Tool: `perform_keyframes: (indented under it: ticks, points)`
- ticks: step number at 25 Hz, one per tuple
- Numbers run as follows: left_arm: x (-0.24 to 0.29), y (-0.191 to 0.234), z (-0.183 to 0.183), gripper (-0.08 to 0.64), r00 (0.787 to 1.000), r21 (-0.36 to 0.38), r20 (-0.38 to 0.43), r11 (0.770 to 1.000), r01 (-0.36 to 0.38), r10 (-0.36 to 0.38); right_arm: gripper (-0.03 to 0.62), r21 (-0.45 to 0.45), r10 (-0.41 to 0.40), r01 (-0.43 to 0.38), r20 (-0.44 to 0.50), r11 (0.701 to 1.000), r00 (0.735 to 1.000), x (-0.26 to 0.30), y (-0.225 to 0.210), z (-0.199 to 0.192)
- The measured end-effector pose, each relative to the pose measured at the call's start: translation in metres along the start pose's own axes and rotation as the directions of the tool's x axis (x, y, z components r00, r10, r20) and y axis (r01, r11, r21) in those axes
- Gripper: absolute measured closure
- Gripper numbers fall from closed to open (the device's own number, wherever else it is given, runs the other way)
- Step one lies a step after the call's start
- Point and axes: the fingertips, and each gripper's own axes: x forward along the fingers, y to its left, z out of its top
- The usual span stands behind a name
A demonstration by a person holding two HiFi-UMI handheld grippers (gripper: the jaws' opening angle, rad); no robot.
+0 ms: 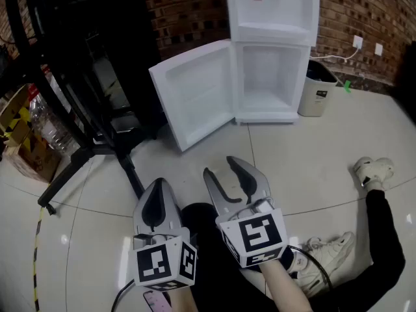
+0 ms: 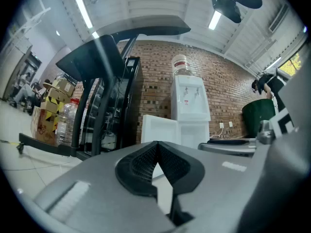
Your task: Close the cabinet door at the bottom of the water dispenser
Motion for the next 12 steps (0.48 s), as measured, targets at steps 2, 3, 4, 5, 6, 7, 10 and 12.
perform_keyframes:
  ticks: [2,3,4,5,6,7,10,12]
  points:
    - [0.01,0.015,-0.008,0.543,1.0,-0.022,-0.007,1.0,-0.006,0.006,0.402,-0.003,-0.012,0.012,0.005,1.0,1.0,0.036,0.0,-0.005]
    - [0.015,0.023,-0.011,0.543,1.0,-0.03,-0.011,1.0,-0.007,0.007,0.401,-0.005,-0.02,0.02,-0.001,1.0,1.0,0.053,0.001,-0.008]
    - [0.02,0.031,-0.014,0.543,1.0,-0.034,-0.014,0.999,-0.008,0.008,0.402,-0.007,-0.028,0.028,-0.011,1.0,1.0,0.07,0.002,-0.01]
    - [0.025,0.039,-0.016,0.543,1.0,-0.037,-0.017,0.999,-0.011,0.01,0.401,-0.01,-0.037,0.036,-0.022,0.999,0.999,0.087,0.003,-0.012]
    - [0.029,0.048,-0.019,0.543,1.0,-0.041,-0.022,0.999,-0.017,0.017,0.402,-0.012,-0.043,0.042,-0.032,0.999,0.999,0.104,0.004,-0.013]
    - [0.032,0.057,-0.023,0.543,0.999,-0.05,-0.03,0.998,-0.027,0.026,0.402,-0.015,-0.046,0.045,-0.042,0.999,0.998,0.12,0.006,-0.014]
    - [0.038,0.082,-0.041,0.543,0.996,-0.083,-0.07,0.995,-0.06,0.054,0.402,-0.023,-0.046,0.044,-0.069,0.999,0.997,0.165,0.015,-0.022]
    - [0.041,0.095,-0.052,0.543,0.994,-0.096,-0.089,0.992,-0.076,0.068,0.402,-0.033,-0.06,0.057,-0.081,0.998,0.995,0.193,0.018,-0.029]
